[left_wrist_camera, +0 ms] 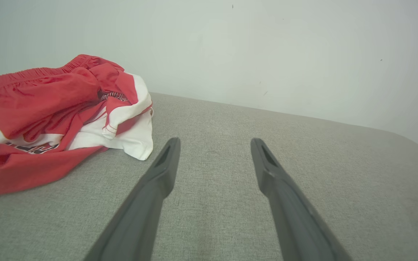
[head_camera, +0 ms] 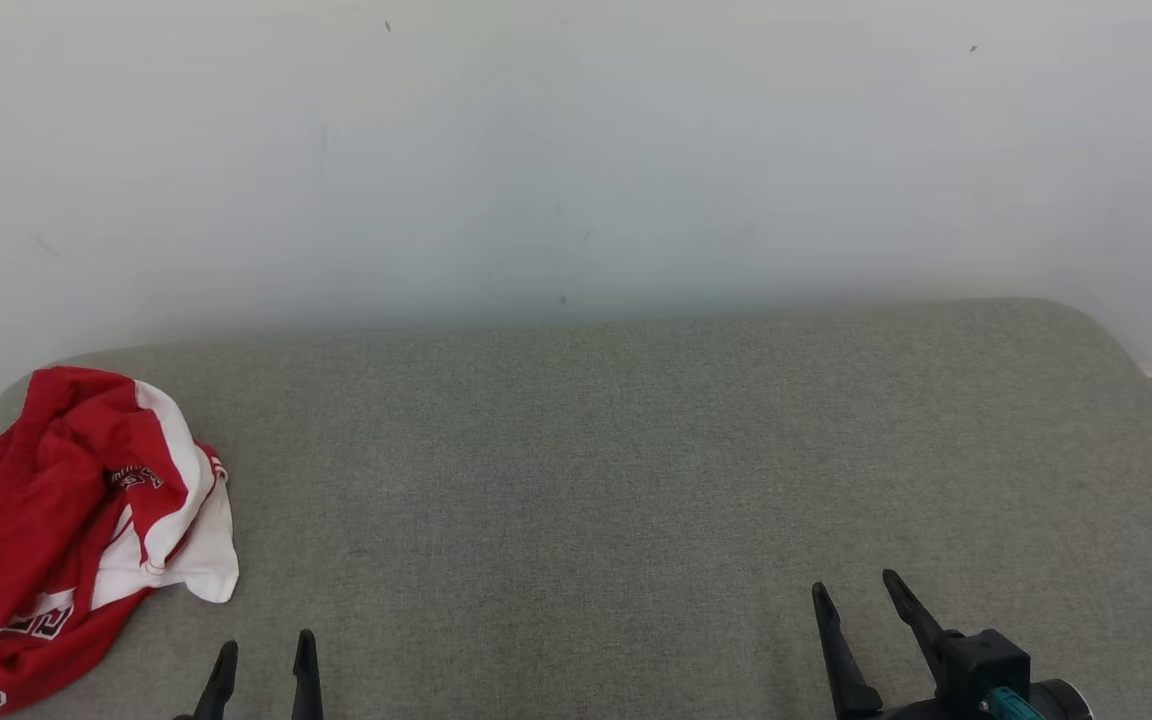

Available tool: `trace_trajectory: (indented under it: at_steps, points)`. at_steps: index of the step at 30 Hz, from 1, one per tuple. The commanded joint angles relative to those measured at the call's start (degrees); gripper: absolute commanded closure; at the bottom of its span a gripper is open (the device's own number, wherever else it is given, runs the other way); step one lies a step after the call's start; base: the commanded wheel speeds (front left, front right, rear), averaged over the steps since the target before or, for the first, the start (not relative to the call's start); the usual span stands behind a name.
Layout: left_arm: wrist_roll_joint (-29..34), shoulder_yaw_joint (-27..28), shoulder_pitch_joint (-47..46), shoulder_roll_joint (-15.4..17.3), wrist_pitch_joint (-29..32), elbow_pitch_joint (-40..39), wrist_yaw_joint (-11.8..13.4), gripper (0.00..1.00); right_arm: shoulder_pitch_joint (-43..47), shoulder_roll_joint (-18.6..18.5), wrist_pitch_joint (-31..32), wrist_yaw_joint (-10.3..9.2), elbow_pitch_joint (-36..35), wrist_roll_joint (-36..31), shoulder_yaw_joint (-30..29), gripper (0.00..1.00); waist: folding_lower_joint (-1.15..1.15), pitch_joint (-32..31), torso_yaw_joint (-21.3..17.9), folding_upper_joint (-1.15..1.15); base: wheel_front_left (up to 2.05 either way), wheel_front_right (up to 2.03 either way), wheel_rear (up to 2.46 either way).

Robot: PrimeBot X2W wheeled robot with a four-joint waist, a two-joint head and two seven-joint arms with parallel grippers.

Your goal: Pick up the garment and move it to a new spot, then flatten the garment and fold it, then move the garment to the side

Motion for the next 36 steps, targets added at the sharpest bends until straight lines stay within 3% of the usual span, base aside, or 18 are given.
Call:
trace_trajectory:
  at_steps: [1, 12, 18, 36]
  points:
    - [0.44, 0.05, 0.68, 0.32, -0.16, 0.11, 0.17, 0.00, 0.59, -0.17, -0.20, -0.13, 0.05, -0.08, 0.05, 0.00, 0.00, 0.02, -0.02, 0.00, 0.00, 0.00, 0.00]
    - [0.08, 0.13, 0.48, 0.31, -0.16, 0.12, 0.10, 0.00, 0.65, -0.16, -0.39, -0.14, 0.02, 0.53, -0.09, 0.00, 0.00, 0.25, 0.22, 0.00, 0.00, 0.00, 0.00]
    - [0.14, 0.09, -0.07, 0.32, -0.12, -0.18, 0.23, 0.00, 0.91, -0.15, -0.52, -0.14, -0.22, 0.30, -0.44, 0.00, 0.00, 0.46, 2.42, 0.00, 0.00, 0.00, 0.00]
    - [2.77, 3.33, 1.24, 0.63, -0.11, -0.17, -1.10, 0.00, 1.05, -0.14, -1.80, -0.14, 0.72, 3.24, 1.58, 0.00, 0.00, 0.34, 18.23, 0.00, 0.00, 0.00, 0.00]
